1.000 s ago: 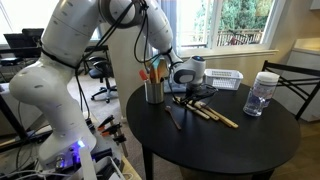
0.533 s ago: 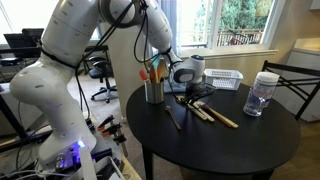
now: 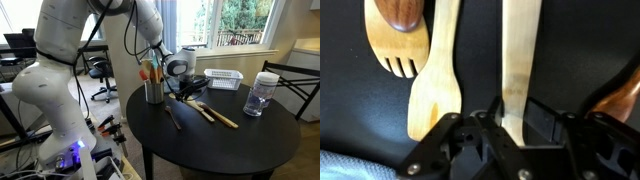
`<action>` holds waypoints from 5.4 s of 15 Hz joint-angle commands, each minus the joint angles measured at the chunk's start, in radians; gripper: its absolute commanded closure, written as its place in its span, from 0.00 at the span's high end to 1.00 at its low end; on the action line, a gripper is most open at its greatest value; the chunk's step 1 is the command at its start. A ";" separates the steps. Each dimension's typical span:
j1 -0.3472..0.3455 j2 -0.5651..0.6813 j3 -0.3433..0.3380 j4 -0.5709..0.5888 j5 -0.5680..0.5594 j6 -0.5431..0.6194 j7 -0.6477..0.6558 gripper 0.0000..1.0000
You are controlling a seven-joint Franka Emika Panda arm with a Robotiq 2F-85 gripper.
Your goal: Pick up the wooden spoon on the far left of the table on put it in the silver utensil holder
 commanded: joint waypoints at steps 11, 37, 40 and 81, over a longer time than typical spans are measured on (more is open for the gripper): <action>0.080 -0.187 -0.081 -0.089 0.081 -0.015 0.209 0.11; 0.256 -0.438 -0.104 -0.354 0.190 0.421 0.704 0.11; 0.260 -0.475 -0.117 -0.409 0.183 0.494 0.733 0.11; 0.642 -0.759 -0.150 -0.663 0.813 0.677 0.096 0.10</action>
